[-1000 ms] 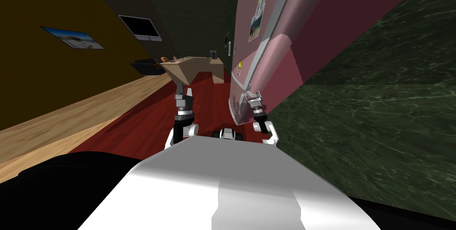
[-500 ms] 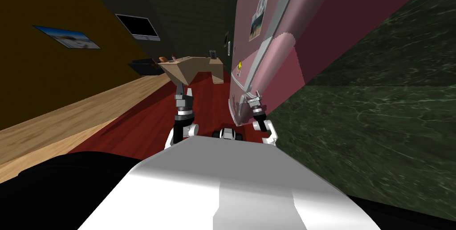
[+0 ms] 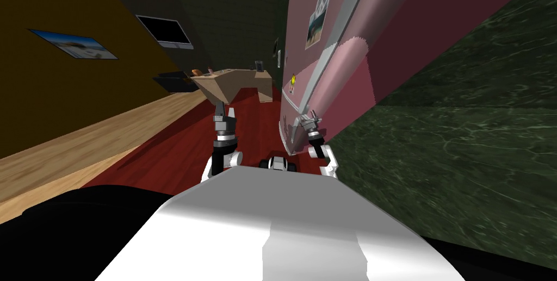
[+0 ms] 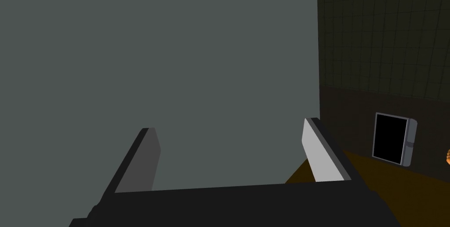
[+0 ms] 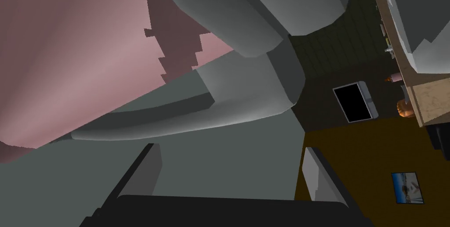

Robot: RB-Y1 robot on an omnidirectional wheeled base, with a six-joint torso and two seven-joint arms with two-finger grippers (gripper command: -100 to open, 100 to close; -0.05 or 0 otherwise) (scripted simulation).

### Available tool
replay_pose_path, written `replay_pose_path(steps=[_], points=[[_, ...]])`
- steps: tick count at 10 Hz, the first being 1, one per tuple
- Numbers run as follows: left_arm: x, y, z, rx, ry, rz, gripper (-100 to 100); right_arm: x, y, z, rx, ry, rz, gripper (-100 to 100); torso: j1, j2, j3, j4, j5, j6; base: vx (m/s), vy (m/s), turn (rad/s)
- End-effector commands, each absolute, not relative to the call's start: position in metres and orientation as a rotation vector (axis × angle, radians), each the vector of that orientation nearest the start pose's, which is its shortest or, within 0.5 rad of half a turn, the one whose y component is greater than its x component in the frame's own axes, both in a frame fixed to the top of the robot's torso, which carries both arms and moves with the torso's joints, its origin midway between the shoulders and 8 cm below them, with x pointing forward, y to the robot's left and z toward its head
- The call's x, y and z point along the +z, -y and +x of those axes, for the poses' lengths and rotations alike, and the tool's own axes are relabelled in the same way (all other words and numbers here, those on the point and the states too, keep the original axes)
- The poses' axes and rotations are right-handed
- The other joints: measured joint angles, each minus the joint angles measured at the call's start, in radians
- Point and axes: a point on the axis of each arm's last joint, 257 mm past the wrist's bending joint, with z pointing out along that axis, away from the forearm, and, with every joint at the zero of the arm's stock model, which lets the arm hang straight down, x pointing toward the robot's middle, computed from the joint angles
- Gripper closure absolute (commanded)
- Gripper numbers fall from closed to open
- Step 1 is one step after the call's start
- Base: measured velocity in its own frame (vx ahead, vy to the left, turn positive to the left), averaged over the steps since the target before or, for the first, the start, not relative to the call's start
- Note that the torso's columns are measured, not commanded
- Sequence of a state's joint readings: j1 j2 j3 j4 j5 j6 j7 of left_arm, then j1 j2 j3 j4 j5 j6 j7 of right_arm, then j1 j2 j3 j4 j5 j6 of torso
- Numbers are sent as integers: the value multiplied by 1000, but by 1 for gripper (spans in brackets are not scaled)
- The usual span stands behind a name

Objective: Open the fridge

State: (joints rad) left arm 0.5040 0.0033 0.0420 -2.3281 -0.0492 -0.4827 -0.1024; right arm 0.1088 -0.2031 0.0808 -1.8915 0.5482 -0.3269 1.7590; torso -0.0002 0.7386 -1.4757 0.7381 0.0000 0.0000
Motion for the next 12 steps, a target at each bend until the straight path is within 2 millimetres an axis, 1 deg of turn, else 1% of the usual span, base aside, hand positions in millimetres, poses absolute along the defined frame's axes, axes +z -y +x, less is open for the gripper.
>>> replay_pose_path(steps=[1, 2, 5, 9, 11, 12], points=[[42, -285, 335, -1137, -645, -559, 0, -70, 174, 483, -665, -888, -783, -100, 0, -1, -1, 0, 0, 0, 50, 9, -9], [42, -285, 335, -1137, -645, -559, 0, -73, 175, 487, -706, -881, -815, -100, 0, 0, 0, 0, 0, 0, 52, 12, -19], [42, -285, 335, -1137, -645, -559, 0, -76, 176, 491, -766, -865, -858, -100, 0, -1, 0, 0, 0, 0, 47, 10, -11], [42, -285, 335, -1137, -645, -559, 0, -83, 179, 502, -906, -819, -965, -100, 1, -1, -1, 0, 0, 0, 56, 12, -20], [42, -285, 335, -1137, -645, -559, 0, -84, 181, 504, -945, -802, -995, -100, 1, -5, -4, -1, 2, -2, 30, 16, -13], [42, -285, 335, -1137, -645, -559, 0, -84, 179, 503, -917, -815, -975, -100, 2, -8, -6, -1, 4, -2, -2, 6, -10]])
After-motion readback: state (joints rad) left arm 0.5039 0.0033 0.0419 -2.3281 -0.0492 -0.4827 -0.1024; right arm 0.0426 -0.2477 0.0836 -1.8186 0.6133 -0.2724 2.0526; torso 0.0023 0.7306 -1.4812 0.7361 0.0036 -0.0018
